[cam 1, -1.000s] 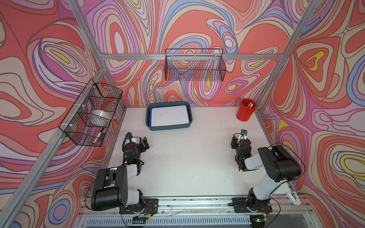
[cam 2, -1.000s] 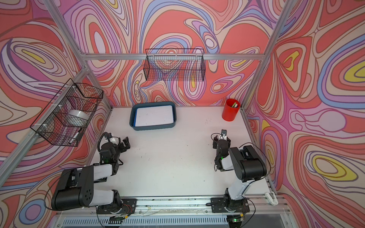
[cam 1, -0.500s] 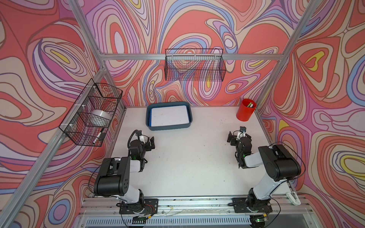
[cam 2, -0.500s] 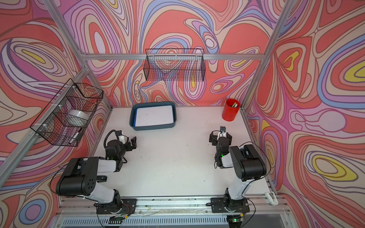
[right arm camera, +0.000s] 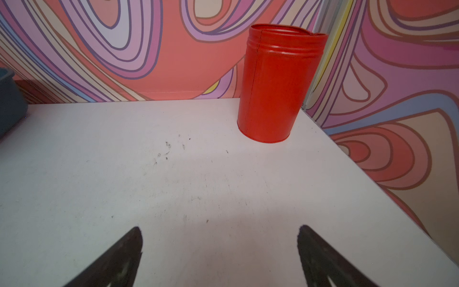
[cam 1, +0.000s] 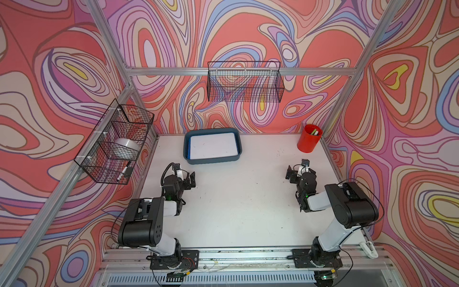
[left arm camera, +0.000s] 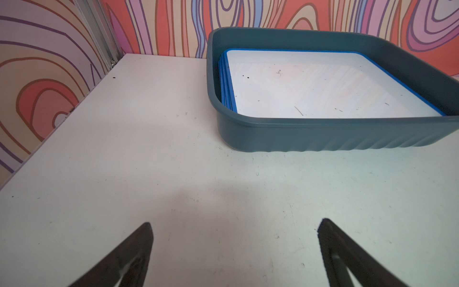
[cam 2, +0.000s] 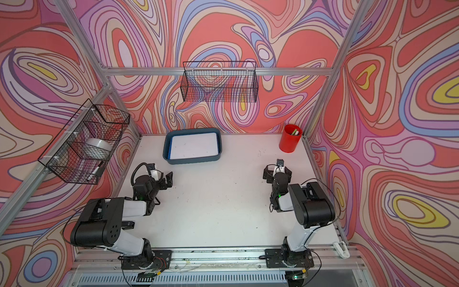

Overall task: Put the whiteboard into the storage box
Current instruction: Reset both arms

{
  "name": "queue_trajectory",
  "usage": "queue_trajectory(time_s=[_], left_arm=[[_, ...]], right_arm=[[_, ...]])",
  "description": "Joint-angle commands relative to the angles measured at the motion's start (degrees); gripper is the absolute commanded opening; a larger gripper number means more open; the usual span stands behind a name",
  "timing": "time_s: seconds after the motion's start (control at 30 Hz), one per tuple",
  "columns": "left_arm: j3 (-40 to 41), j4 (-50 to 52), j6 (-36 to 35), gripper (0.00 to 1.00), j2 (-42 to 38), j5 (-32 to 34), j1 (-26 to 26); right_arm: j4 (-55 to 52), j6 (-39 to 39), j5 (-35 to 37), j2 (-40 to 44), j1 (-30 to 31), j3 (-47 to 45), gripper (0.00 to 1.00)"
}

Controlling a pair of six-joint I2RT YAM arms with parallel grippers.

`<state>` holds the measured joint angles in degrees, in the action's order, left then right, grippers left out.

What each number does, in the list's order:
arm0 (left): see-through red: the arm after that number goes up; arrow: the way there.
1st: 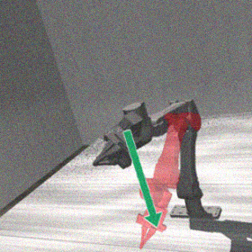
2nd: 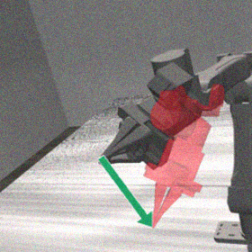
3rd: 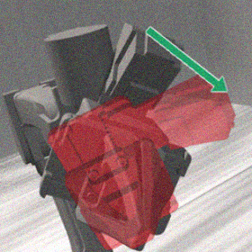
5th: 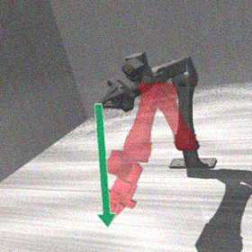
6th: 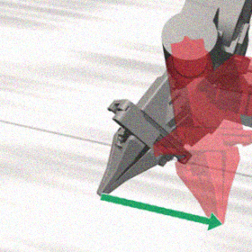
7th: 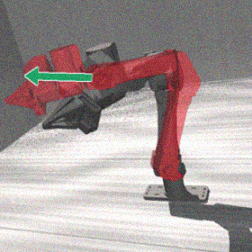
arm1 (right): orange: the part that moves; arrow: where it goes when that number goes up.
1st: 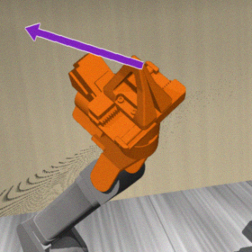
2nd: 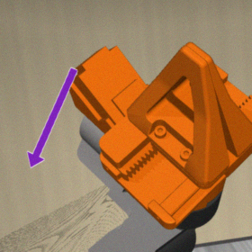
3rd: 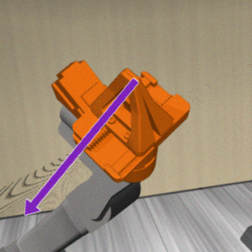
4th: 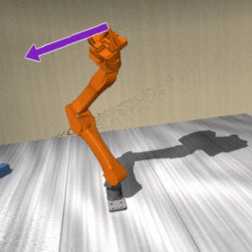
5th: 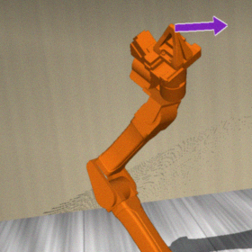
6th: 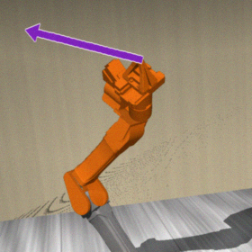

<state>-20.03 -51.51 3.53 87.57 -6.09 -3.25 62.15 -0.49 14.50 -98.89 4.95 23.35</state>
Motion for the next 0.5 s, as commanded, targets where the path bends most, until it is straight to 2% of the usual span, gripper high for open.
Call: queue_trajectory(time_s=[0.0, 0.37, 0.43, 0.47], left_arm=[[-1.23, 0.6, -1.32, 1.0, 0.41, -0.34, 0.39], [-1.33, 0.73, -1.44, 1.0, 0.46, 1.07, 1.05], [-1.41, 0.88, -1.95, 1.0, 0.46, -0.68, 1.05], [-1.1, 0.42, -3.28, 1.0, 0.34, -4.54, 1.05]], right_arm=[[-0.1, -0.05, -0.26, 0.25, -0.22, 0.38, 0.99], [-0.19, -0.03, -0.27, 0.28, -0.27, 0.4, 0.99], [-0.67, 0.27, 0.09, 0.28, -0.36, 0.64, 0.99], [-0.76, 0.06, -1.22, 0.28, -0.38, 0.66, 0.99]])
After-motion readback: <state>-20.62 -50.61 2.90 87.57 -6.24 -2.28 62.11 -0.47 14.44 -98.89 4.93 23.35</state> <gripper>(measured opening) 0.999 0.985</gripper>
